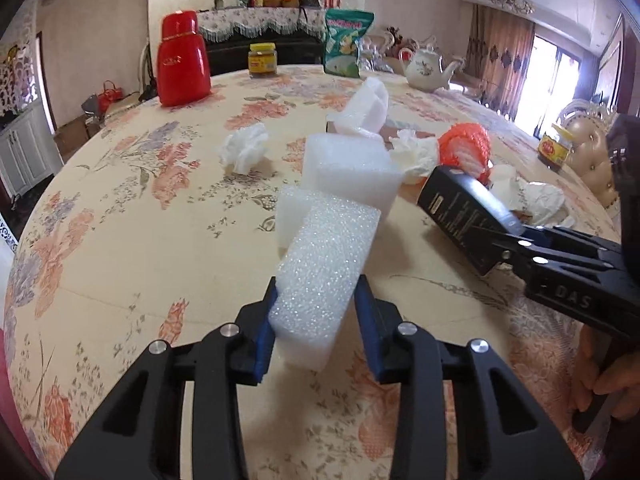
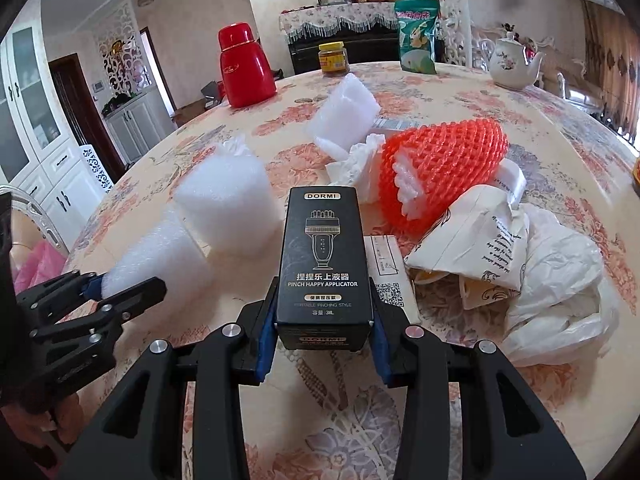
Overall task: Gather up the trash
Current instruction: 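Grasp the black DORMI box with the right tool while the left tool grasps a white foam block, then carry the foam block and black box to the pink bin and drop them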
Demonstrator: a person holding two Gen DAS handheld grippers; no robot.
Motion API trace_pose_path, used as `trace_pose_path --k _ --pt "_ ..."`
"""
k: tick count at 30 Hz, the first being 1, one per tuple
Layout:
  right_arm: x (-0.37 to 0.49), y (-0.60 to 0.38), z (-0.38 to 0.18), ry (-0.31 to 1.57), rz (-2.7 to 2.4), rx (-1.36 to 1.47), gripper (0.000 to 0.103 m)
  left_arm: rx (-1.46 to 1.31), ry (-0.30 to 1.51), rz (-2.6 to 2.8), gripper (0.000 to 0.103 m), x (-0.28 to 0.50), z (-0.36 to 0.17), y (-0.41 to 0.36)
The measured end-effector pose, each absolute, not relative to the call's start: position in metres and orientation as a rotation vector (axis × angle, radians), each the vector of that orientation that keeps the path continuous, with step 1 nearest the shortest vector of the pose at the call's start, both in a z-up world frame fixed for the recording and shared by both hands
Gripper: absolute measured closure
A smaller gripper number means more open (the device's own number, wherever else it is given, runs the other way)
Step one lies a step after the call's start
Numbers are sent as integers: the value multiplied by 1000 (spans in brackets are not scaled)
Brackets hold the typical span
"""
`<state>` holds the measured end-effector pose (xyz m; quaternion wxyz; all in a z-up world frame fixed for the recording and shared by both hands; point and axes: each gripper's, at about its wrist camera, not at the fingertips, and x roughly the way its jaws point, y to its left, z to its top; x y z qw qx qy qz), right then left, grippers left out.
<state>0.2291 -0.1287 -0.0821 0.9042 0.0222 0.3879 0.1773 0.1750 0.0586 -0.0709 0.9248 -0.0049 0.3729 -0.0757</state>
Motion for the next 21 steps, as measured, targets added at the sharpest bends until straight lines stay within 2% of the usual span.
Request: trace_pose_path --k 8,21 --pt "226 -124 -79 780 390 35 65 -90 693 -93 67 154 -61 72" --pt "185 -110 -59 619 450 -37 64 -182 572 -36 67 105 -46 81"
